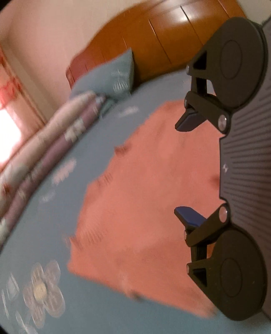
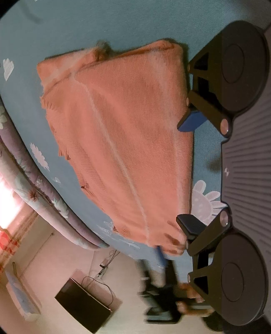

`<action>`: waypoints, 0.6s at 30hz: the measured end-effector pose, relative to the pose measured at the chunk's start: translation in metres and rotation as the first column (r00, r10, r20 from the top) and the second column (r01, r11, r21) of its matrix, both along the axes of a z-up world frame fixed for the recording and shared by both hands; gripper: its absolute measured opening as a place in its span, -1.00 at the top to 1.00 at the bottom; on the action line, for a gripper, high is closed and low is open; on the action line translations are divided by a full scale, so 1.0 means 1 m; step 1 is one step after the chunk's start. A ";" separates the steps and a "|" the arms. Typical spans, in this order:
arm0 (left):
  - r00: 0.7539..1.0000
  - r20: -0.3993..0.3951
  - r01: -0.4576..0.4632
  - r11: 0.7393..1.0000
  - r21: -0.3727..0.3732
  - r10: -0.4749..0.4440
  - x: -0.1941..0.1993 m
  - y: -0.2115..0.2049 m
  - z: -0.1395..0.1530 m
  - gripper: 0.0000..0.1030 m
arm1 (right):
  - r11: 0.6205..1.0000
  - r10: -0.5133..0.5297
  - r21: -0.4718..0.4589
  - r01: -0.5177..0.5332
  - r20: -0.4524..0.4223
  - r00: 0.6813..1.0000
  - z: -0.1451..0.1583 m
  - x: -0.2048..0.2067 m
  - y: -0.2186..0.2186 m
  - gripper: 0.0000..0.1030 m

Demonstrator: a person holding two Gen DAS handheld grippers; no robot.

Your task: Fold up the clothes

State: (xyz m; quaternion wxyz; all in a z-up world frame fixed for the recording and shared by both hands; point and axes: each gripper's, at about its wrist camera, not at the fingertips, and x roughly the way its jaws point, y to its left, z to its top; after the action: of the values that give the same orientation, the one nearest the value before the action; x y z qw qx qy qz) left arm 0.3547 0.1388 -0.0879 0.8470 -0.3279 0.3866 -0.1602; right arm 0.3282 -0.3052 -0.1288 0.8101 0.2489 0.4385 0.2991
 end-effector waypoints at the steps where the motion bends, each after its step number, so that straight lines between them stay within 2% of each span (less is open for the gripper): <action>1: 1.000 0.013 0.008 1.000 -0.016 -0.008 0.012 -0.005 0.001 -0.54 | 1.000 0.004 -0.005 -0.004 0.005 1.000 0.000 0.000 0.001 -0.80; 3: 1.000 0.000 0.021 0.999 -0.041 -0.021 0.039 -0.015 -0.006 -0.54 | 1.000 0.010 -0.010 -0.010 0.007 1.000 0.000 0.002 0.001 -0.81; 7: 0.999 -0.023 -0.036 0.999 -0.007 0.036 0.069 -0.014 -0.021 -0.54 | 1.000 0.021 -0.016 -0.021 0.009 1.000 0.001 0.005 0.001 -0.82; 10: 0.996 -0.008 -0.087 0.996 -0.011 0.087 0.069 0.013 -0.028 -0.53 | 1.000 0.011 0.014 -0.011 -0.008 1.000 -0.001 0.007 -0.003 -0.82; 13: 0.982 0.005 -0.187 0.980 0.069 0.187 0.060 0.047 -0.029 -0.50 | 0.999 0.006 0.035 -0.005 -0.012 1.000 -0.002 0.006 -0.006 -0.82; 18: 0.962 -0.001 -0.273 0.962 -0.002 0.273 0.058 0.084 -0.028 -0.49 | 1.000 0.009 0.021 -0.009 0.001 1.000 0.000 0.003 -0.002 -0.84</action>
State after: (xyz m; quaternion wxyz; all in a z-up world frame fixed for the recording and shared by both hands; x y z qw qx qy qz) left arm 0.4125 0.2227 -0.1158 0.8605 -0.3790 0.3378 -0.0426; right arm 0.3315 -0.3073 -0.1290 0.8063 0.2550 0.4361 0.3076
